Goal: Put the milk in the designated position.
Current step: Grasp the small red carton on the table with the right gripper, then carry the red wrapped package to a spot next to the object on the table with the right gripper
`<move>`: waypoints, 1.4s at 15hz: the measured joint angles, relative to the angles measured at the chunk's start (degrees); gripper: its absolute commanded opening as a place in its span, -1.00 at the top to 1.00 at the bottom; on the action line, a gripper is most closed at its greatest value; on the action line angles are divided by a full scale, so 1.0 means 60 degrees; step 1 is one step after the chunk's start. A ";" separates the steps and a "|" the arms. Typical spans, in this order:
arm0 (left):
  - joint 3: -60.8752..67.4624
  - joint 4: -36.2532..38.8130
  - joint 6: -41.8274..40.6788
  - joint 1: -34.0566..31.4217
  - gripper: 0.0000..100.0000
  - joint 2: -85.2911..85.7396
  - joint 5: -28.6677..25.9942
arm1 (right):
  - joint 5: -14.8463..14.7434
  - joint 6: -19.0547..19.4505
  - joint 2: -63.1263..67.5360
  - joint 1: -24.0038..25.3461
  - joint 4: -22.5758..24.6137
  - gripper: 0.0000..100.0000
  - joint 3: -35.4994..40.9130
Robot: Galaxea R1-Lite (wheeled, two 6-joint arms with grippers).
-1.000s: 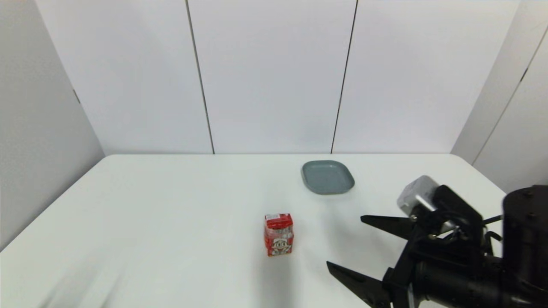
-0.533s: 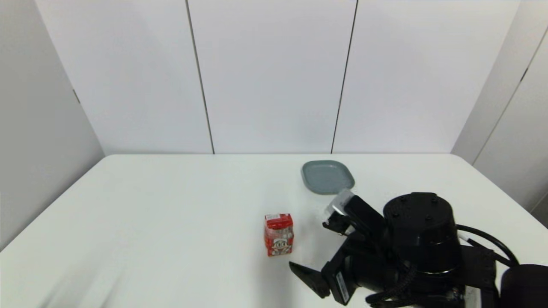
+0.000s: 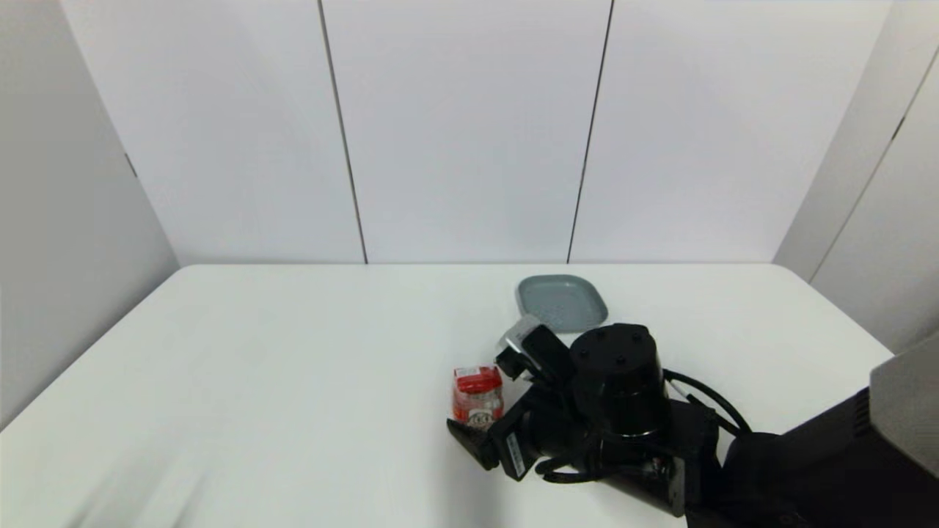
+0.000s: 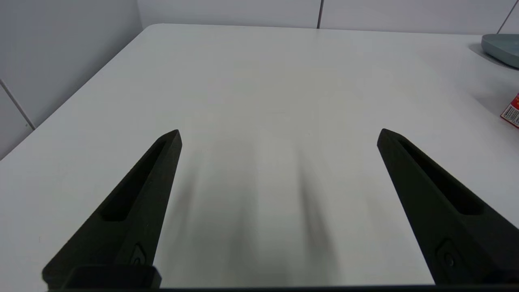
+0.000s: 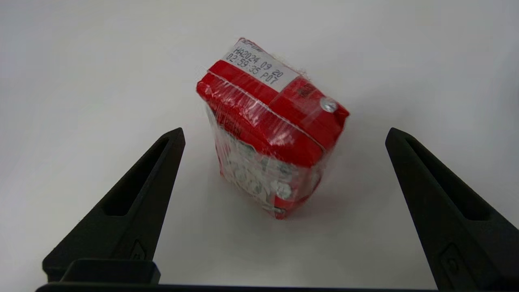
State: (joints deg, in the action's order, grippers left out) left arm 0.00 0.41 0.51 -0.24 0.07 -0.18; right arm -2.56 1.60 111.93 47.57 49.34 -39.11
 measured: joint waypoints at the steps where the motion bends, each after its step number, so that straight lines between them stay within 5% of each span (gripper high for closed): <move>1: 0.0000 0.0000 0.0000 0.0000 -1.00 0.0000 0.0000 | -0.0012 -0.0006 0.0167 0.0004 0.0008 1.00 -0.0120; 16: 0.0000 0.0004 0.0000 0.0000 -1.00 0.0000 0.0000 | -0.0037 -0.0351 0.0045 -0.0059 -0.0059 1.00 -0.0313; 21: 0.0000 0.0000 0.0000 -0.0004 -1.00 0.0000 0.0000 | 0.0065 -0.0707 -0.1065 -0.1400 -0.0095 1.00 -0.0624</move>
State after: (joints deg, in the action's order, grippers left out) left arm 0.00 0.41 0.51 -0.27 0.07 -0.18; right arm -2.17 -2.65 105.55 39.17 48.76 -42.85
